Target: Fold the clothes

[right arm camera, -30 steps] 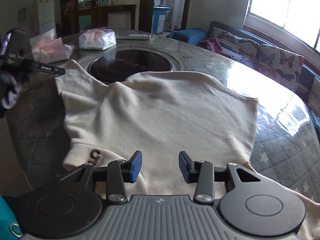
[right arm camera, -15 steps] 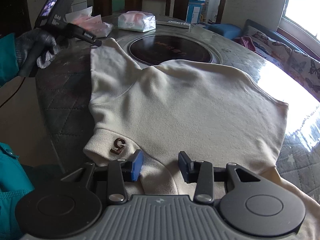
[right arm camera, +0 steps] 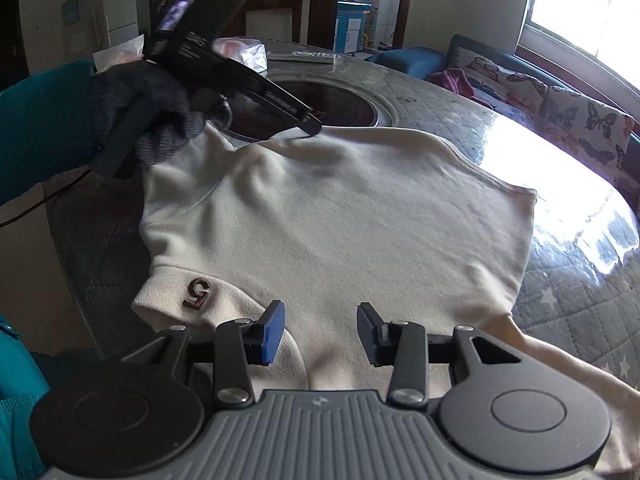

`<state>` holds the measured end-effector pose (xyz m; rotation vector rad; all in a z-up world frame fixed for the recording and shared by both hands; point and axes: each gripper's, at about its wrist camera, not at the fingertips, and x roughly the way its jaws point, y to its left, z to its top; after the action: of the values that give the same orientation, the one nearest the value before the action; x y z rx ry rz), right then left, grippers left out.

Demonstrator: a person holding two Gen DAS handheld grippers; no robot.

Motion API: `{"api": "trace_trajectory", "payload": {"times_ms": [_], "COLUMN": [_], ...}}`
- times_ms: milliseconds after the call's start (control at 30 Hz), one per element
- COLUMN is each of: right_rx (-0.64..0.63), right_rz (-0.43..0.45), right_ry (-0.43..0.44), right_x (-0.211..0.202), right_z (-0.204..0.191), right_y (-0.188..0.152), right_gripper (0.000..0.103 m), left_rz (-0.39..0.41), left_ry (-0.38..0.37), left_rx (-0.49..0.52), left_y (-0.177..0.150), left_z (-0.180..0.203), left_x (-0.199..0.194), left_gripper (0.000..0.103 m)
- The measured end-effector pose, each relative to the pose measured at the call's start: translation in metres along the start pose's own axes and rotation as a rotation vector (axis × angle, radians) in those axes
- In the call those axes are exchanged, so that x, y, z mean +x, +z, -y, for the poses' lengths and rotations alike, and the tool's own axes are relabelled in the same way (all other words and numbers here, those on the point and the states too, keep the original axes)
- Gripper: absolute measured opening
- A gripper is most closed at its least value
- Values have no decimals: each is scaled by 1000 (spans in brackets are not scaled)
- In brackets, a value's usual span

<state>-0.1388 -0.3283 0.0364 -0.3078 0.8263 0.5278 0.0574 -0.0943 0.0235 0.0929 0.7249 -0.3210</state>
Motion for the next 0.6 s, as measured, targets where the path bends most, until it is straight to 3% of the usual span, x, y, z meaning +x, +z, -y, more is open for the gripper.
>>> {"api": "trace_trajectory", "payload": {"times_ms": [67,133,200,367,467,600], "right_rx": [17,37,54,63,68,69], "right_rz": [2,5,5,2,2,5], "right_ry": [-3,-6,-5,-29,-35,-38], "right_x": [0,2,3,5,6,6], "right_z": [2,4,7,8,9,8], "right_y": [-2,-3,-5,-7,-9,-9], "right_gripper": [41,41,41,41,41,41], "left_rz": [-12,-12,5,70,124,150], "left_ry": [-26,-60,-68,-100,-192,-332], "left_rx": [7,-9,-18,-33,-40,36], "left_y": [0,1,1,4,4,-8], "left_z": [4,3,3,10,21,48], "left_x": [6,8,5,-12,-37,-67], "left_gripper": [44,24,16,14,14,14]}}
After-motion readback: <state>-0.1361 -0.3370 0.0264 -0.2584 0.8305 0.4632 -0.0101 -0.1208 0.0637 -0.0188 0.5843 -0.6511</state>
